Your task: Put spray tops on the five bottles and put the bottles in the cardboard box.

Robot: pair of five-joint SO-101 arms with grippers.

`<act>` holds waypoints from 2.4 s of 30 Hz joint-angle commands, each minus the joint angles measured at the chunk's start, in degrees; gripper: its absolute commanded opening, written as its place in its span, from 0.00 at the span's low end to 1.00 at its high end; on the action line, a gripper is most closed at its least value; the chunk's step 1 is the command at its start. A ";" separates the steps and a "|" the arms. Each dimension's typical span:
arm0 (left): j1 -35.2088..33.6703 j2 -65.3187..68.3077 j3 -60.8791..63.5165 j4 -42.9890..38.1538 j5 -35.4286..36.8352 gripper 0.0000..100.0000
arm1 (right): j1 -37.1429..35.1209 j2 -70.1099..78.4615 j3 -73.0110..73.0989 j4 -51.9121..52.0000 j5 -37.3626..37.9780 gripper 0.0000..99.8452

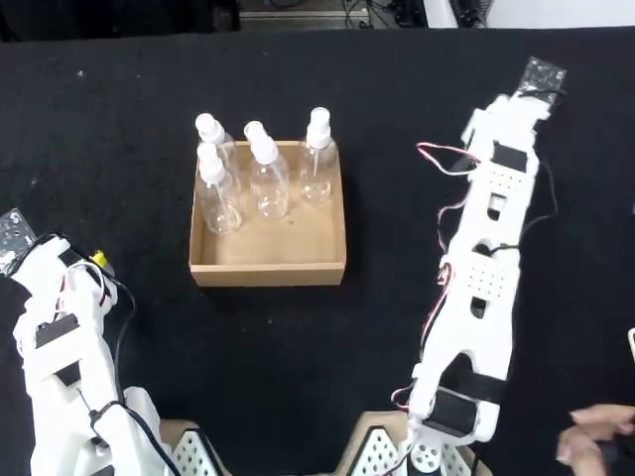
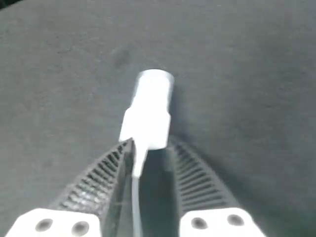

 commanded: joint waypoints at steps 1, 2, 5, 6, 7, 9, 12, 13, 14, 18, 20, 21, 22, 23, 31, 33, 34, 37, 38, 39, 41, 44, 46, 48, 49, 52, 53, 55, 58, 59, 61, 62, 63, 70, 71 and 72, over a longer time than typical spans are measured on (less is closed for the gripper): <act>0.13 -1.67 -0.84 -1.14 -0.44 0.20 | 2.73 -0.66 -0.84 -1.23 -0.26 0.01; 0.22 -1.67 -0.84 -1.14 -0.44 0.20 | 3.52 -0.66 -0.84 -1.14 -0.18 0.01; 0.31 -1.67 -0.92 -1.23 -0.44 0.20 | 6.24 -0.75 -1.45 0.97 -0.09 0.01; 0.22 -1.67 -0.92 -1.23 -0.44 0.20 | 7.21 -0.75 -2.68 2.73 0.00 0.01; 0.22 -1.67 -0.92 -1.23 -0.44 0.20 | 8.18 -0.75 -4.35 5.36 0.09 0.01; 0.31 -1.67 -1.01 -1.23 -0.44 0.20 | 9.67 -0.75 -8.48 11.43 0.62 0.01; 0.40 -1.67 -1.01 -1.23 -0.44 0.20 | 10.46 -3.30 -8.66 18.64 6.59 0.01; 0.40 -1.67 -1.01 -1.23 -0.44 0.20 | 10.64 -4.70 -8.48 21.54 8.70 0.01; 0.40 -1.67 -1.01 -1.23 -0.44 0.20 | 11.34 -5.67 -8.57 24.88 10.11 0.01; 0.48 -1.67 -1.01 -1.23 -0.44 0.20 | 13.10 -10.68 -8.84 34.55 11.78 0.01; 0.48 -1.67 -1.01 -1.23 -0.44 0.20 | 14.07 -13.85 -8.84 39.12 11.78 0.01; 0.48 -1.67 -1.01 -1.23 -0.44 0.20 | 14.42 -15.25 -8.84 41.05 11.78 0.01; 0.48 -1.67 -1.01 -1.23 -0.44 0.20 | 14.59 -16.92 -8.84 42.73 11.87 0.01; 0.48 -1.67 -1.01 -1.23 -0.44 0.20 | 14.77 -18.51 -8.84 44.22 11.87 0.01; 0.22 -1.67 -1.01 -1.23 -0.44 0.20 | 12.84 -22.55 -7.78 41.14 21.45 0.24; 0.13 -1.67 -1.01 -1.23 -0.44 0.20 | 11.78 -21.41 -5.93 37.54 21.36 0.25; 0.13 -1.67 -1.01 -1.23 -0.44 0.20 | 11.34 -20.70 -5.05 35.87 21.36 0.25; 0.13 -1.67 -1.01 -1.23 -0.44 0.20 | 10.37 -19.38 -3.30 32.97 21.36 0.25; 0.13 -1.67 -1.01 -1.23 -0.44 0.20 | 10.02 -19.21 -3.21 32.35 21.27 0.25; 0.13 -1.67 -1.01 -1.23 -0.44 0.20 | 9.85 -19.21 -3.21 31.56 20.57 0.25; 0.13 -1.67 -1.01 -1.23 -0.44 0.20 | 9.76 -19.21 -3.82 28.84 18.29 0.25; 0.13 -1.67 -1.01 -1.23 -0.44 0.20 | 9.49 -18.77 -2.15 24.09 18.11 0.25; 0.04 -1.67 -1.01 -1.23 -0.44 0.20 | 8.88 -18.95 1.63 23.12 20.75 0.25; 0.04 -1.67 -1.01 -1.23 -0.44 0.20 | 8.70 -19.12 4.88 24.09 23.21 0.25; 0.04 -1.67 -1.01 -1.23 -0.44 0.20 | 8.88 -19.21 5.93 24.88 23.91 0.25; 0.04 -1.67 -1.01 -1.23 -0.44 0.20 | 9.23 -18.86 6.55 26.73 25.93 0.25; 0.04 -1.67 -1.01 -1.23 -0.44 0.20 | 9.49 -18.86 6.73 27.16 26.90 0.25; 0.04 -1.67 -1.01 -1.23 -0.44 0.20 | 9.85 -18.77 6.81 27.34 28.40 0.25; 0.04 -1.67 -1.01 -1.23 -0.44 0.20 | 10.46 -18.15 7.96 27.16 32.35 0.25; 0.04 -1.67 -1.01 -1.23 -0.44 0.20 | 10.55 -17.45 8.31 27.08 33.85 0.25; 0.04 -1.67 -1.01 -1.23 -0.44 0.20 | 10.73 -15.69 8.92 26.11 35.96 0.25; 0.04 -1.67 -1.01 -1.23 -0.44 0.20 | 10.81 -14.64 8.75 25.49 36.48 0.24; 0.04 -1.67 -1.01 -1.23 -0.44 0.20 | 11.16 -13.76 8.57 24.88 36.84 0.22; 0.04 -1.67 -1.01 -1.23 -0.44 0.20 | 12.92 -12.97 2.95 30.42 37.19 0.02; 0.04 -1.67 -1.01 -1.23 -0.44 0.20 | 13.01 -13.23 0.31 33.32 37.19 0.02; 0.04 -1.67 -1.01 -1.23 -0.44 0.20 | 13.01 -13.32 -2.59 36.40 37.19 0.02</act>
